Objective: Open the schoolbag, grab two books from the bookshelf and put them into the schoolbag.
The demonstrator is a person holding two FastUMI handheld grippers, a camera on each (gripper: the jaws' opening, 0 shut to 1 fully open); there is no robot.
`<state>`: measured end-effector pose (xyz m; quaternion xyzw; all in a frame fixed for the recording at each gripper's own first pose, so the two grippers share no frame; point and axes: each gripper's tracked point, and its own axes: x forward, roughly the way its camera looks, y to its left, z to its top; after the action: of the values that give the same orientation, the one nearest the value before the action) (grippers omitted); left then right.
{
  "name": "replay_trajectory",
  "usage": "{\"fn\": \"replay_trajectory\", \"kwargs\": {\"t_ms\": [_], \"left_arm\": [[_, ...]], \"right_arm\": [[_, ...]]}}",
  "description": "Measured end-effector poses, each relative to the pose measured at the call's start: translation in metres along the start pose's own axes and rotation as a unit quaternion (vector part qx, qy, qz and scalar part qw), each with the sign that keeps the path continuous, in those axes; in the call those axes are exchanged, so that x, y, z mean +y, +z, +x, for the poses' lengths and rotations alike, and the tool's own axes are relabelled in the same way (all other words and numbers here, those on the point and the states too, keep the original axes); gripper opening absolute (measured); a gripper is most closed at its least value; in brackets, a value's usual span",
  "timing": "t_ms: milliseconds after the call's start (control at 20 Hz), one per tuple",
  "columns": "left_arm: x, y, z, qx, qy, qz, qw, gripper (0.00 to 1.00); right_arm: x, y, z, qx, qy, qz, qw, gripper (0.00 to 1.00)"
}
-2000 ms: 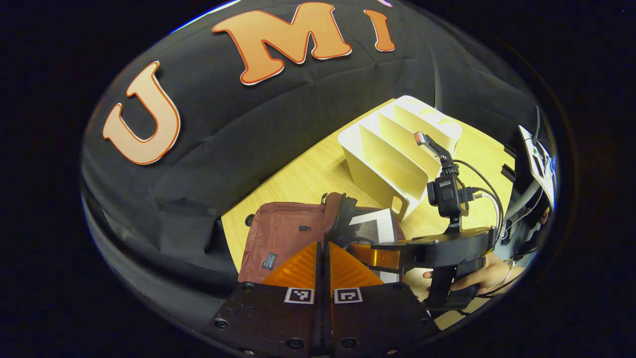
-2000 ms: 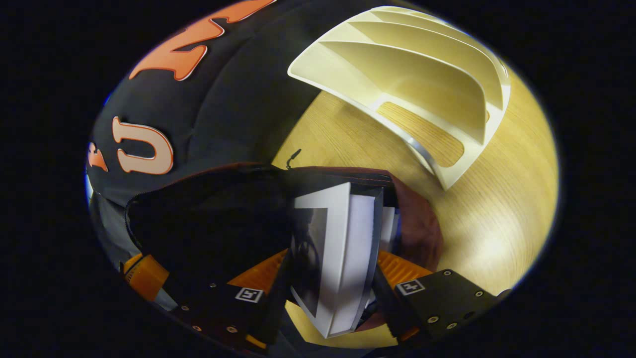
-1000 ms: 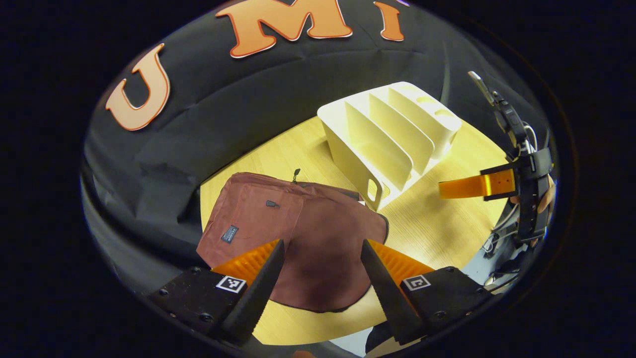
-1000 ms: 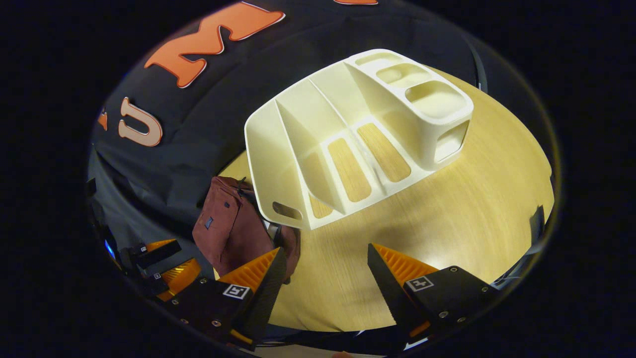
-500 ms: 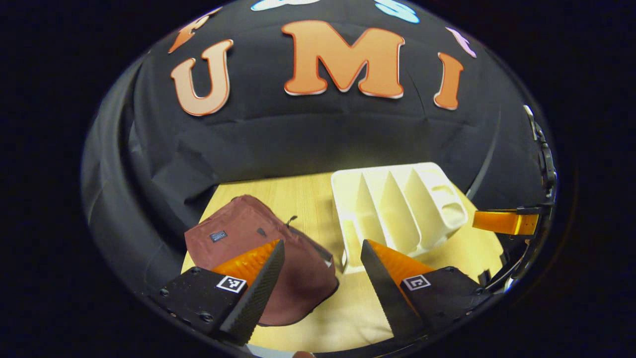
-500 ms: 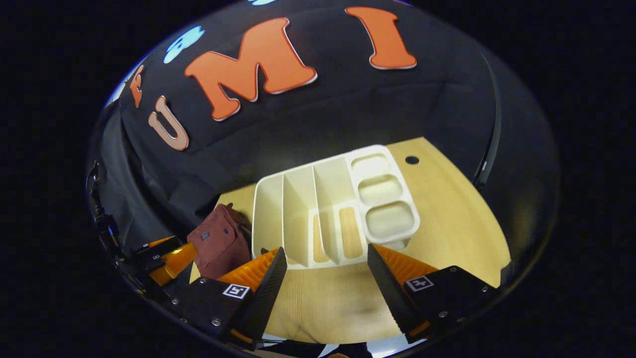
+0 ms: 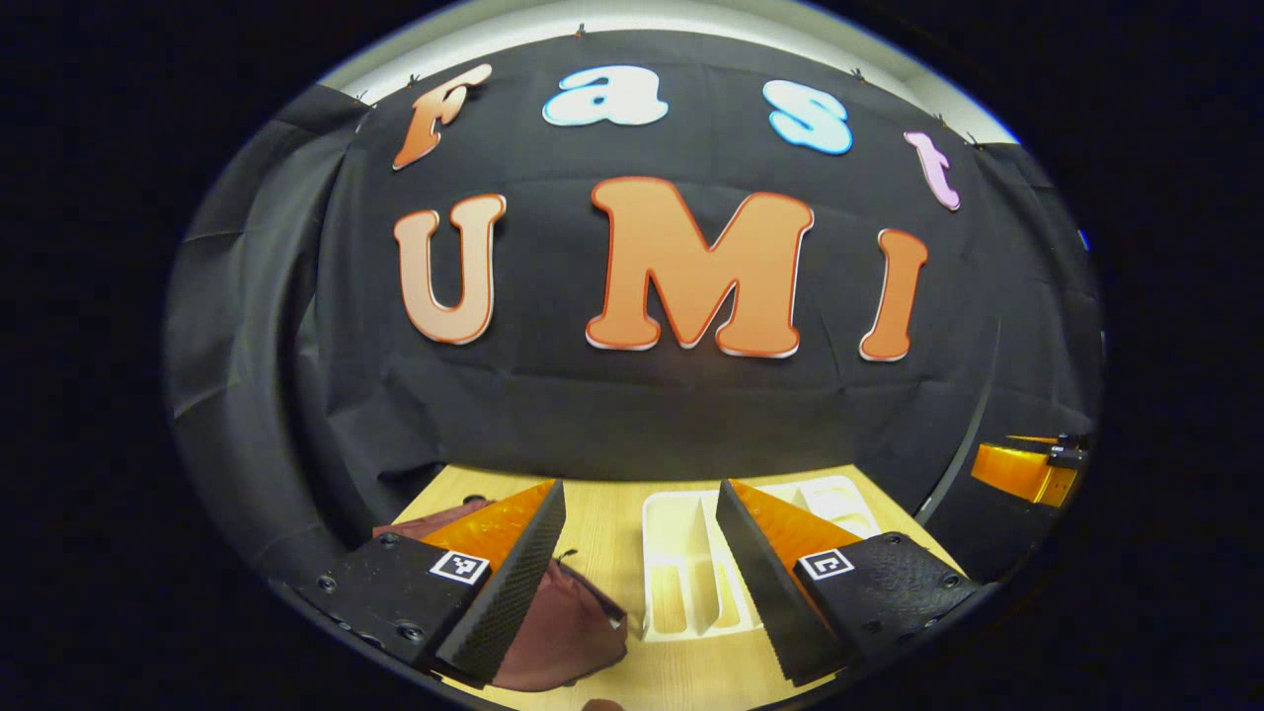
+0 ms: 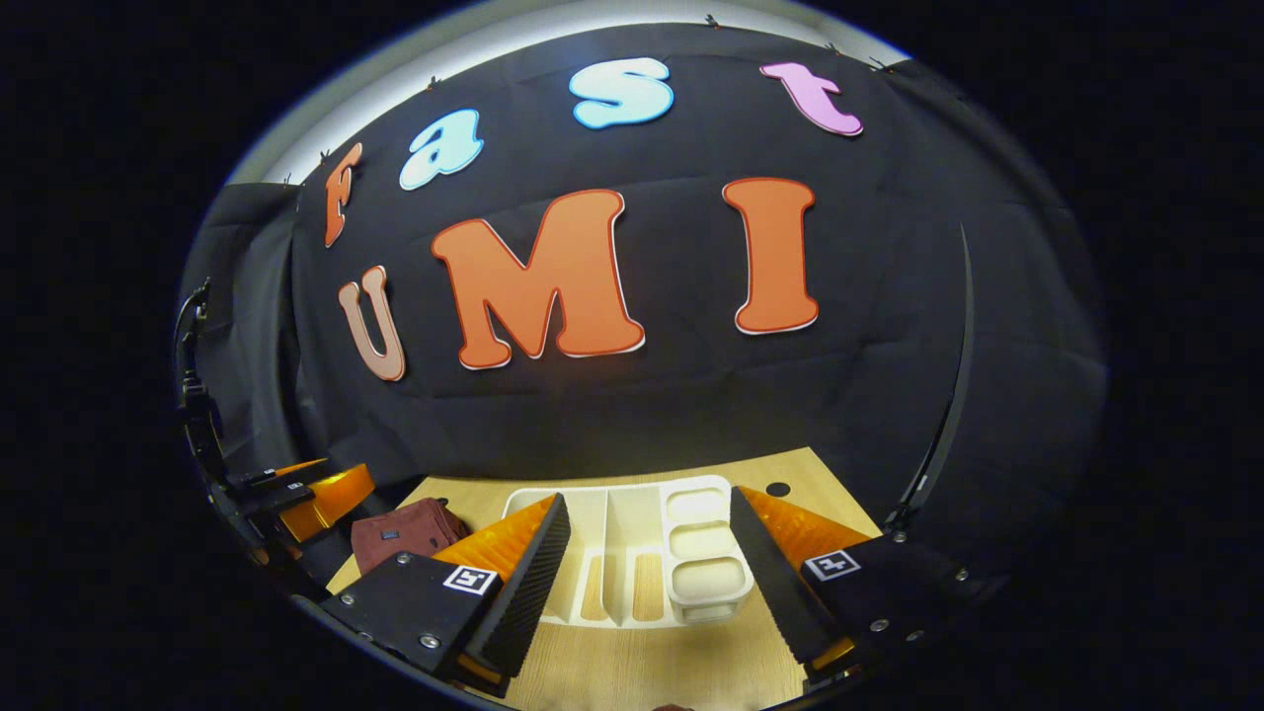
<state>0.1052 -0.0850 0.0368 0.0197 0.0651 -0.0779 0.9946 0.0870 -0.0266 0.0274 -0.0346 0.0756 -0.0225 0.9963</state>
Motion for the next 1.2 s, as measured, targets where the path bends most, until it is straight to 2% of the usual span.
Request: {"fn": "replay_trajectory", "kwargs": {"t_ms": [250, 300, 500, 750, 800, 850, 950, 1000, 1050, 1150, 1200], "left_arm": [[-0.014, 0.026, -0.013, -0.075, -0.014, 0.0, 0.997, 1.0], [-0.014, 0.03, -0.016, -0.079, -0.015, -0.001, 0.997, 0.96], [-0.02, 0.041, -0.025, -0.097, -0.027, 0.002, 0.995, 0.96], [-0.006, 0.039, -0.03, -0.103, -0.034, 0.008, 0.994, 0.96], [-0.004, 0.04, -0.031, -0.106, -0.037, 0.008, 0.994, 1.0], [-0.002, 0.037, -0.032, -0.103, -0.04, 0.009, 0.994, 0.96], [0.003, 0.03, -0.033, -0.094, -0.042, 0.007, 0.995, 0.96], [0.005, 0.029, -0.037, -0.094, -0.045, 0.004, 0.995, 0.96], [0.007, 0.029, -0.04, -0.095, -0.046, 0.003, 0.994, 0.96], [0.011, 0.029, -0.046, -0.099, -0.048, 0.005, 0.994, 0.96], [0.014, 0.03, -0.049, -0.102, -0.048, 0.006, 0.994, 0.96]], "right_arm": [[0.0, 0.005, -0.01, -0.04, -0.001, 0.006, 0.999, 0.97], [0.0, 0.002, -0.012, -0.039, -0.003, 0.006, 0.999, 0.97], [0.004, 0.0, -0.014, -0.049, -0.014, 0.015, 0.999, 0.97], [0.014, -0.007, -0.016, -0.049, -0.024, 0.032, 0.998, 0.97], [0.016, -0.008, -0.019, -0.053, -0.028, 0.029, 0.998, 0.97], [0.018, -0.007, -0.022, -0.058, -0.03, 0.026, 0.998, 0.97], [0.023, -0.01, -0.028, -0.056, -0.032, 0.027, 0.998, 1.0], [0.027, -0.01, -0.031, -0.056, -0.032, 0.029, 0.997, 0.97], [0.03, -0.01, -0.033, -0.058, -0.031, 0.03, 0.997, 1.0], [0.033, -0.012, -0.038, -0.062, -0.034, 0.027, 0.997, 1.0], [0.034, -0.013, -0.041, -0.066, -0.037, 0.024, 0.997, 0.97]]}}
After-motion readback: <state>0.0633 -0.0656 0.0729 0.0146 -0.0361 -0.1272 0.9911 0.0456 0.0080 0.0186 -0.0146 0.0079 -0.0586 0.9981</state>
